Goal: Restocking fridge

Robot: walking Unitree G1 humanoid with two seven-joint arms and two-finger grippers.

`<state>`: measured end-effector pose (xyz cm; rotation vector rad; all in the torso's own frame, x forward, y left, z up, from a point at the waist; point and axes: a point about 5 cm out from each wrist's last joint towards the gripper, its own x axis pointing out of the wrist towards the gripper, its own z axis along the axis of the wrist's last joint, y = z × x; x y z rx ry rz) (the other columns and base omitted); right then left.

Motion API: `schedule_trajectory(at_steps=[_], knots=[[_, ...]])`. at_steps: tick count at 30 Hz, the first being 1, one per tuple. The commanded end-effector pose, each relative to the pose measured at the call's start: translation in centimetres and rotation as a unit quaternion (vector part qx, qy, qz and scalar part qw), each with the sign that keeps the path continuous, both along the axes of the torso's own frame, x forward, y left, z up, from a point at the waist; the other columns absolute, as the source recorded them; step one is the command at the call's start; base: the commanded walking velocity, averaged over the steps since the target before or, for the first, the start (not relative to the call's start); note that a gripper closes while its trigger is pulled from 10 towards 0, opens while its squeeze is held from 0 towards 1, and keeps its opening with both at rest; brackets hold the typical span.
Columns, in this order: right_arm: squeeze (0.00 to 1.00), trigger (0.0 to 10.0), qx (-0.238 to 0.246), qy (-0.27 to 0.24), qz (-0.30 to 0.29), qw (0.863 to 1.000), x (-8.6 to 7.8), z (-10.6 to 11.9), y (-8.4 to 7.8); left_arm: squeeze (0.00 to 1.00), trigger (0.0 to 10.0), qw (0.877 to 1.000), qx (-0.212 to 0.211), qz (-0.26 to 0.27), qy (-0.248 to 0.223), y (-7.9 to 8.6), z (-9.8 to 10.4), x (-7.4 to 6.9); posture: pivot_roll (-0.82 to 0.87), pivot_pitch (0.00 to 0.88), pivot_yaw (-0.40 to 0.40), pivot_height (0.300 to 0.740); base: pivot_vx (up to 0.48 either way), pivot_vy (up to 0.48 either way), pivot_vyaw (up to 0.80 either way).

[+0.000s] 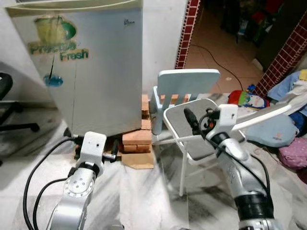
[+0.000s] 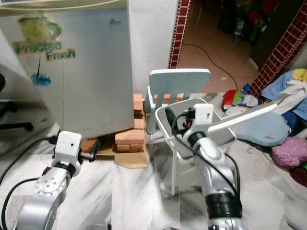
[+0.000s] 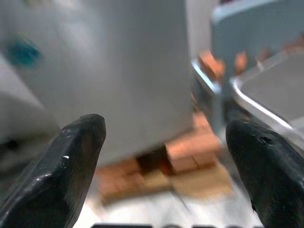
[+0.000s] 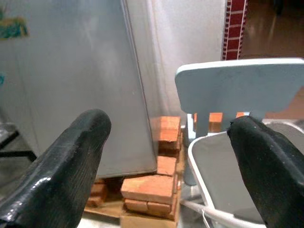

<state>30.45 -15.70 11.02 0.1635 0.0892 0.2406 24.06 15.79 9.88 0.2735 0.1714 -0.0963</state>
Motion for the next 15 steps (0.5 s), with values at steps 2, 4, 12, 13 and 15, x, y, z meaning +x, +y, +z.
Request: schedule_trajectory(at_steps=[2, 4, 12, 13, 15], knots=[[0.00, 10.0, -0.020, -0.022, 0.000, 1.000, 0.1, 0.4, 1.2, 0.00, 10.0, 0.999, 0.014, 0.036, -0.035, 1.5, 0.8, 1.0, 0.12, 0.000, -0.063, 0.740, 0.000, 0.480, 0.00], [0.00, 10.0, -0.025, -0.026, -0.003, 0.999, 0.0, 0.4, 1.5, 0.00, 10.0, 0.998, 0.009, 0.042, -0.037, 1.6, 0.9, 1.2, 0.13, 0.000, -0.063, 0.740, 0.000, 0.478, 0.00], [0.00, 10.0, -0.033, -0.024, -0.047, 0.998, 0.2, -0.2, 0.7, 0.00, 10.0, 0.998, -0.011, 0.045, -0.051, 1.3, 0.6, 1.0, 0.12, 0.000, -0.055, 0.740, 0.000, 0.476, 0.00], [0.00, 10.0, -0.033, -0.024, -0.047, 0.998, 0.2, -0.2, 0.7, 0.00, 10.0, 0.998, -0.011, 0.045, -0.051, 1.3, 0.6, 1.0, 0.12, 0.000, -0.055, 0.740, 0.000, 0.472, 0.00], [0.00, 10.0, -0.045, -0.024, -0.056, 0.997, 0.1, -0.4, 0.4, 0.00, 10.0, 0.997, -0.015, 0.048, -0.051, 1.4, 0.4, 0.9, 0.12, 0.000, -0.052, 0.740, 0.000, 0.472, 0.00]])
